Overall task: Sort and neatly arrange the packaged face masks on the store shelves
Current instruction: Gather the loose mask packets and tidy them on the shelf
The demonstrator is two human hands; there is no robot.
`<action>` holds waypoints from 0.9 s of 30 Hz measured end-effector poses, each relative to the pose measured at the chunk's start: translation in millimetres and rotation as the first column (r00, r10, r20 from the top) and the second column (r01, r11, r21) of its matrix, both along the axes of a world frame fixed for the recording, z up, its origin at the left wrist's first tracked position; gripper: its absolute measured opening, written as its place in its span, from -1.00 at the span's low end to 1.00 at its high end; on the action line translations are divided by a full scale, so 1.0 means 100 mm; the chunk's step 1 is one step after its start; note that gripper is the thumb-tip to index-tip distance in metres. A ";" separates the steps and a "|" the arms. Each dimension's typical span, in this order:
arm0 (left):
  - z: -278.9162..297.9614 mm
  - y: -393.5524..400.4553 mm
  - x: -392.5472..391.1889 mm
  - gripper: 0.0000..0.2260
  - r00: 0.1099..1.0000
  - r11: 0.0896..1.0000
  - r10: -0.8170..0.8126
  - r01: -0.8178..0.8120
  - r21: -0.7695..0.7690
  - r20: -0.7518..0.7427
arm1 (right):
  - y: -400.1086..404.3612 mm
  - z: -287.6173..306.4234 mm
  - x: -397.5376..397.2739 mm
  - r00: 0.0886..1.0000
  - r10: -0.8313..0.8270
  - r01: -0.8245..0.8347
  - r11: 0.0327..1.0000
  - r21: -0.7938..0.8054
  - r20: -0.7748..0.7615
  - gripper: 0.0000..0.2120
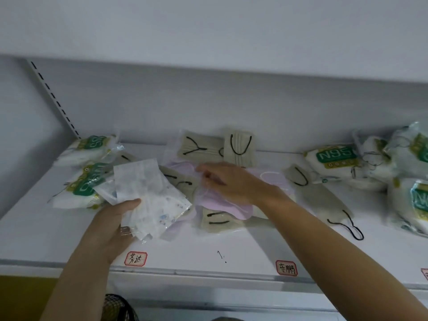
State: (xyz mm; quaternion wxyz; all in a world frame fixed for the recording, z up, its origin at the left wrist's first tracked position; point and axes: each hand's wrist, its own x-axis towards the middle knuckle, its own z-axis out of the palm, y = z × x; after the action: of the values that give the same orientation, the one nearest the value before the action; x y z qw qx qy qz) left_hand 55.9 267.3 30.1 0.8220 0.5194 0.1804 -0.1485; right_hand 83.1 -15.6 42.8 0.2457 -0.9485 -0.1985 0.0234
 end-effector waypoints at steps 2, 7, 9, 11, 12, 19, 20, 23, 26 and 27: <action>-0.04 0.01 0.02 -0.65 1.000 1.000 0.003 -0.003 0.022 0.012 | -0.14 -0.06 0.07 0.997 -0.070 0.070 0.998 -0.011 -0.012 -0.74; 0.07 -0.11 0.06 -0.61 0.995 0.979 0.017 -0.037 0.199 0.101 | -0.68 -0.04 0.07 0.955 -0.297 0.289 0.941 -0.175 -0.020 -0.76; 0.22 -0.24 0.07 -0.69 0.988 0.981 -0.018 -0.013 0.196 0.155 | -0.59 -0.02 0.09 0.965 -0.263 0.258 0.944 -0.205 0.000 -0.74; 0.31 -0.40 0.10 -0.81 0.991 0.994 -0.046 0.033 0.106 0.128 | -0.35 0.01 0.12 0.986 -0.168 0.167 0.967 -0.192 0.008 -0.71; 0.33 -0.50 0.11 -0.83 0.993 0.995 -0.073 0.066 0.081 0.093 | -0.25 0.01 0.15 0.993 -0.120 0.117 0.974 -0.194 -0.001 -0.72; 0.12 -0.77 0.10 -0.76 0.964 0.907 -0.266 0.247 0.341 0.009 | -0.32 -0.02 0.28 0.973 -0.225 0.232 0.927 -0.293 0.059 -0.68; 0.11 -0.71 0.12 -0.77 0.970 0.901 -0.241 0.220 0.374 0.012 | -0.38 -0.06 0.30 0.964 -0.262 0.260 0.914 -0.312 0.036 -0.44; 0.11 -0.54 0.20 -0.74 0.980 0.898 -0.198 0.174 0.405 0.018 | -0.47 -0.17 0.37 0.900 -0.431 0.419 0.898 -0.134 -0.068 -0.33; 0.09 -0.46 0.24 -0.78 0.969 0.886 -0.245 0.209 0.414 0.035 | -0.53 -0.25 0.43 0.815 -0.580 0.578 0.812 -0.077 -0.003 -0.49; 0.08 -0.45 0.25 -0.76 0.964 0.879 -0.264 0.225 0.421 0.036 | -0.54 -0.24 0.42 0.801 -0.598 0.599 0.799 -0.054 0.036 -0.51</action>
State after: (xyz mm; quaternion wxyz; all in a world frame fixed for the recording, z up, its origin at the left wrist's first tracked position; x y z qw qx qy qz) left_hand 80.9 221.9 38.0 0.6755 0.7063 0.1027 -0.1854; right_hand 125.3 -69.6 18.9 0.2091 -0.9701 0.1094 -0.0571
